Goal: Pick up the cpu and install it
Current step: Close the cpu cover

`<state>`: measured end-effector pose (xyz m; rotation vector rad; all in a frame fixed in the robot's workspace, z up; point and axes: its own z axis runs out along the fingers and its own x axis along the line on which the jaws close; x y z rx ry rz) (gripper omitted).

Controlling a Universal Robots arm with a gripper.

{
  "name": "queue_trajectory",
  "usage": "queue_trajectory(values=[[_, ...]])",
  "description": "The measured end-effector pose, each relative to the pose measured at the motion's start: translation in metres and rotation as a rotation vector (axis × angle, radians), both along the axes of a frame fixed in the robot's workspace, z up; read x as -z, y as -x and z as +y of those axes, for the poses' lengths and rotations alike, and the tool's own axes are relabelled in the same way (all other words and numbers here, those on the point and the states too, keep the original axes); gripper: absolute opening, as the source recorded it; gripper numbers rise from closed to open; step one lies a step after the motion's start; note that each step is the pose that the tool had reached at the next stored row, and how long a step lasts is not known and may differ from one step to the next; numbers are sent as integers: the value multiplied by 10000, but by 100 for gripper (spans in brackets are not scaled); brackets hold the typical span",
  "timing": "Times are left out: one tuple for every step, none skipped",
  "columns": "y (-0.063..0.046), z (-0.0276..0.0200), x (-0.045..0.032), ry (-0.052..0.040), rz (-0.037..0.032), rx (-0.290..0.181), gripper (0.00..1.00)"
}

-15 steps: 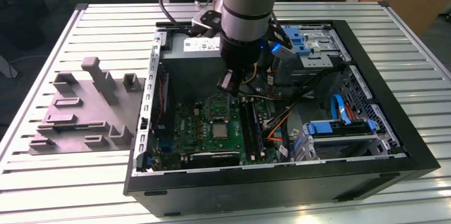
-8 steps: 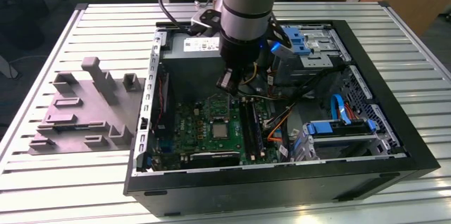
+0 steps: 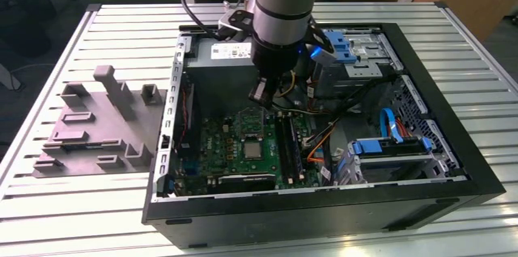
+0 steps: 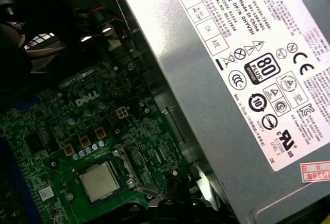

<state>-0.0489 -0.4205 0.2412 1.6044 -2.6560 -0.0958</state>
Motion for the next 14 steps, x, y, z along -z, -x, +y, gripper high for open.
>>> queue_trajectory(values=[[0,0,-1,-1,0,-45,11],[-1,1,-4,-1,0,-67,11],[-1,1,-7,-1,0,-78,11],[-1,1,-7,-3,-1,-85,11],[-1,1,-8,-3,-1,-89,11],[-1,1,-11,-1,0,-93,11],[-1,1,-12,-1,0,-95,11],[-1,1,-16,-1,0,-103,11],[-1,1,-20,0,0,-111,11],[-1,1,-22,0,0,-115,11],[-1,1,-24,-1,0,-119,11],[-1,0,-26,-1,0,-123,11],[-1,1,-27,-1,0,-127,11],[0,1,-40,-2,-1,-145,11]])
